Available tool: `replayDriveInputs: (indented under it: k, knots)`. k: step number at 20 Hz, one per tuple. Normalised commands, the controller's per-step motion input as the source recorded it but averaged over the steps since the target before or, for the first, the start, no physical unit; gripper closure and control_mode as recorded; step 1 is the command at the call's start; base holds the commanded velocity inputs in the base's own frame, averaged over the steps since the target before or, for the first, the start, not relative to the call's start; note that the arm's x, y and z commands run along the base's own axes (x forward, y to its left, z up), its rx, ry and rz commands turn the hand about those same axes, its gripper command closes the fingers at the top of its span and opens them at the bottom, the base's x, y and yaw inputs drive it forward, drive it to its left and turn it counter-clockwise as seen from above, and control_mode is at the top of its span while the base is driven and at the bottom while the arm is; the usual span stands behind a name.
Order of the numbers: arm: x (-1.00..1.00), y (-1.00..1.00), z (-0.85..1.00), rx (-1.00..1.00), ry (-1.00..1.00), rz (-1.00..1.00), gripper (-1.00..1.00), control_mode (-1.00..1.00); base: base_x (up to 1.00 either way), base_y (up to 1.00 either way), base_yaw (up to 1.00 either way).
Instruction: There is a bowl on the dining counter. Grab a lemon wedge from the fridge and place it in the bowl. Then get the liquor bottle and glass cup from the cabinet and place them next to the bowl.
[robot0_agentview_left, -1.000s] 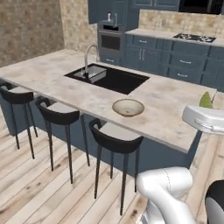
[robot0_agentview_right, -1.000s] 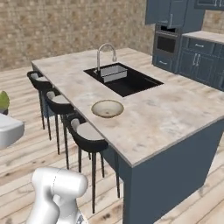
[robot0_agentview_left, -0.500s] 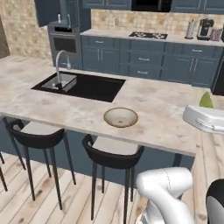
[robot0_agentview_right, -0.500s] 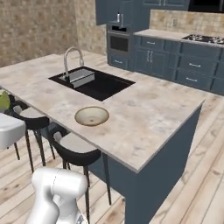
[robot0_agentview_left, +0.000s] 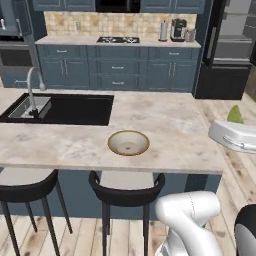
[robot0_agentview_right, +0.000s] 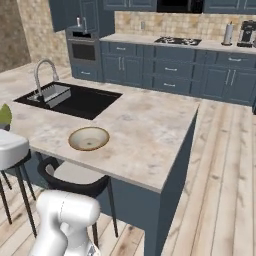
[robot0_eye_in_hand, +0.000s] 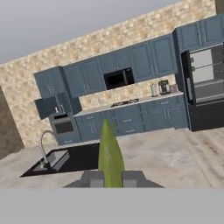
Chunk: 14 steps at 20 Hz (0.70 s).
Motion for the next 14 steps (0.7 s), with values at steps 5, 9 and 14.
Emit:
replayDriveInputs:
  k: [5, 9, 14]
  knots:
    - [0.0, 0.0, 0.0, 0.0, 0.0, 0.0, 1.0, 1.0, 0.43, 0.32, -0.44]
    - [0.49, 0.03, 0.0, 0.0, 0.1, -0.23, 1.0, -1.0, 0.13, 0.06, -0.1]
    - [0.79, 0.0, 0.0, 0.02, 0.14, -0.12, 1.0, -1.0, 0.0, 0.0, 0.0]
